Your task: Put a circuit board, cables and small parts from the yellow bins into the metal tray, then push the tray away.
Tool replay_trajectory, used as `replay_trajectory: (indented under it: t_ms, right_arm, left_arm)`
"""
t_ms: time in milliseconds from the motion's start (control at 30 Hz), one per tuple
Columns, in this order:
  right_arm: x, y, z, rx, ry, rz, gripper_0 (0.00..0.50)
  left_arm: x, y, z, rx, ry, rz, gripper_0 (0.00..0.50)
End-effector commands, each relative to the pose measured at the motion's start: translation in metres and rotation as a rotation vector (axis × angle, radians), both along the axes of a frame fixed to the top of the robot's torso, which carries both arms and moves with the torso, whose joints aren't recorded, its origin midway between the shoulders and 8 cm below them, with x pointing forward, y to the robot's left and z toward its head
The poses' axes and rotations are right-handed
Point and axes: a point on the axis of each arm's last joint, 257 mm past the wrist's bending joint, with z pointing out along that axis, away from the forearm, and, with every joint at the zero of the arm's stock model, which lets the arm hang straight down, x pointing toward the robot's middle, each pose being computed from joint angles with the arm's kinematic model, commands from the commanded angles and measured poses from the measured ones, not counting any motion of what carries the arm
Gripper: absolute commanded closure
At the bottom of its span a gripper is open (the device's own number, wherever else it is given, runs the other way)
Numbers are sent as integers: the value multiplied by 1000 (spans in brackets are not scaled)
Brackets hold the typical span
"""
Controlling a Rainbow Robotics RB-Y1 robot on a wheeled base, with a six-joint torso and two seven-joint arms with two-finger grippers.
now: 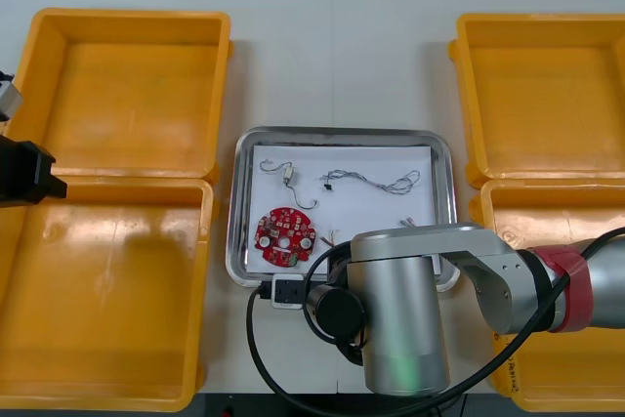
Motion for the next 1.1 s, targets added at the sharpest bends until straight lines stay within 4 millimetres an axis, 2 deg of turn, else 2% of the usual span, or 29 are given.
replay_trajectory:
  t_ms: [33,300,433,600,633,667,733,800,833,867,900,967,1000,1100]
  right_arm:
    - [5,12,10,7,-40,45,0]
    - [7,13,11,7,-56,47,0]
    - [8,13,11,9,-57,44,32]
    - [8,12,10,12,-62,39,46]
    - [8,12,9,13,-62,37,81]
    - [8,12,9,13,-64,36,155]
    - [8,11,8,15,-67,34,213]
    - [8,11,8,16,-70,32,248]
    - [8,11,7,18,-72,31,339]
    - [8,11,6,19,-70,28,398]
    - [7,10,6,19,-70,28,416]
    - [7,10,6,21,-70,25,486]
    - [8,11,6,21,-72,25,500]
    - [7,10,5,24,-70,20,500]
  left_arm:
    - [-3,15,16,85,-32,-76,0]
    - [-3,15,16,85,-32,-76,0]
    - [-3,15,16,85,-32,-76,0]
    - [-3,15,16,85,-32,-76,0]
    - [-3,15,16,85,-32,-76,0]
    - [-3,15,16,85,-32,-76,0]
    - [-3,15,16,85,-32,-76,0]
    - [-3,15,16,85,-32,-76,0]
    - [-3,15,16,85,-32,-76,0]
    - [-3,15,16,85,-32,-76,0]
    - [-3,15,16,85,-32,-76,0]
    - [-3,15,16,85,-32,-76,0]
    - [-3,15,16,85,-32,-76,0]
    - [-3,15,16,85,-32,-76,0]
